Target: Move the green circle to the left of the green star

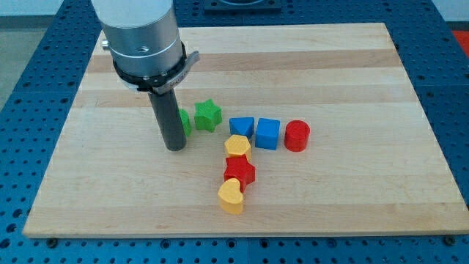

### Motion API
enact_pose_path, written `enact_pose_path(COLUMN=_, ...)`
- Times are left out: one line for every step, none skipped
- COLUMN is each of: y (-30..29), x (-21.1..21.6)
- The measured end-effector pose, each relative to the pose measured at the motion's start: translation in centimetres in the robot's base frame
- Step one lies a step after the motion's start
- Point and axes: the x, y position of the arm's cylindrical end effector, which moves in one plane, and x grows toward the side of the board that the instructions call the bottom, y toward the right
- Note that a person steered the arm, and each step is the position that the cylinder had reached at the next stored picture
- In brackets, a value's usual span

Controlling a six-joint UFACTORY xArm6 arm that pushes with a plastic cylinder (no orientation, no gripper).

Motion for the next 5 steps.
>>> enact_pose_path(y=0.07, x=-0.32)
enact_pose_path(y=0.14, x=-0.69)
enact_pose_path(y=0.14, x=-0.36)
enact_pose_path(y=-0.51, x=-0.22)
enact_pose_path(y=-0.56, x=-1.04)
